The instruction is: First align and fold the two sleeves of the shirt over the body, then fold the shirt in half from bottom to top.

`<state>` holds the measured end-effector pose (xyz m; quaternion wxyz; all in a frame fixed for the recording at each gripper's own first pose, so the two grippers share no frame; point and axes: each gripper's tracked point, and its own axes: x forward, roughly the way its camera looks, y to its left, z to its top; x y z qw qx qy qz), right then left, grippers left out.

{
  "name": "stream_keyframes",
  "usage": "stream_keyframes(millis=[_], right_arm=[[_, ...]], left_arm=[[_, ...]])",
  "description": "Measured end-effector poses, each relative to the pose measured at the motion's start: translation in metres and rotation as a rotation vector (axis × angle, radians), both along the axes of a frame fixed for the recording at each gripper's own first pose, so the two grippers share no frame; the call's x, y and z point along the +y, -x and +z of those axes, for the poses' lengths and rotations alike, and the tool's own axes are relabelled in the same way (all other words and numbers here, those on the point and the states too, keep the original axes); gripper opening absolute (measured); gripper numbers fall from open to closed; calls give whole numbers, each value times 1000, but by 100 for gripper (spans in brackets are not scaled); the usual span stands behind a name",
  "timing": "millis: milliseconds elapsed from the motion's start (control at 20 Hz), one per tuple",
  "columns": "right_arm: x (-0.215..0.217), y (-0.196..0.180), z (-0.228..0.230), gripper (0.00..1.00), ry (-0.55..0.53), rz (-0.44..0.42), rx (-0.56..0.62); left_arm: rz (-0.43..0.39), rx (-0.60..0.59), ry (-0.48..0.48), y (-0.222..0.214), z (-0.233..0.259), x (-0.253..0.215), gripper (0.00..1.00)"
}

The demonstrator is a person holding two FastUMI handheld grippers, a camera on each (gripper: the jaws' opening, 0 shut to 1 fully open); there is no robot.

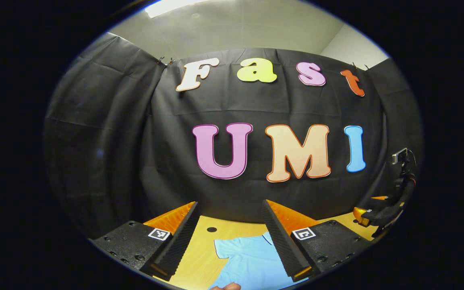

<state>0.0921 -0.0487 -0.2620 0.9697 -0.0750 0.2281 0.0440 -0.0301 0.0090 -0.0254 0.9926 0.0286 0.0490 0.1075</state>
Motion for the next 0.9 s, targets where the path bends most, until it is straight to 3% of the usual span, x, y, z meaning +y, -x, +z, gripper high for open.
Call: stream_keyframes(millis=[900], right_arm=[[-27, 2, -178, 99, 59, 36, 317]], left_arm=[[100, 108, 9, -5, -46, -7, 94]])
